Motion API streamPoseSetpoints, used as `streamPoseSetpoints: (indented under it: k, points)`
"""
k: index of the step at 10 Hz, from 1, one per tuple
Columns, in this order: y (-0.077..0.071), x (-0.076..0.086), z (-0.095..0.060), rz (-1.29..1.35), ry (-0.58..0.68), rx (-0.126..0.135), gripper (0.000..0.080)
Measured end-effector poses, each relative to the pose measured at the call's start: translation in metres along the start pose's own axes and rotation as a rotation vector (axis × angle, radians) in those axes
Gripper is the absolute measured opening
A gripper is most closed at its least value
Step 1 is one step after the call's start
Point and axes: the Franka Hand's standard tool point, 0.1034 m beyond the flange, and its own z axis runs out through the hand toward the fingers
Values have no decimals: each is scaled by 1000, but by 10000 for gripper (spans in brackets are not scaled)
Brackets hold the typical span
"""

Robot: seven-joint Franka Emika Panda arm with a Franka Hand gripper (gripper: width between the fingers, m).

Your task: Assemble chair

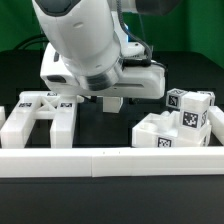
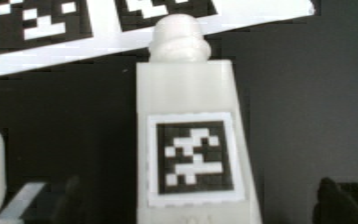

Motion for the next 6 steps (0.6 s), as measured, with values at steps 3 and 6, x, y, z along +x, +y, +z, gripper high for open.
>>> streamPoseSetpoints:
  k: [3,6]
  points:
    - [2,-1,3,3,-4,0,374]
    - [-1,0,-6,-1,2,3,284]
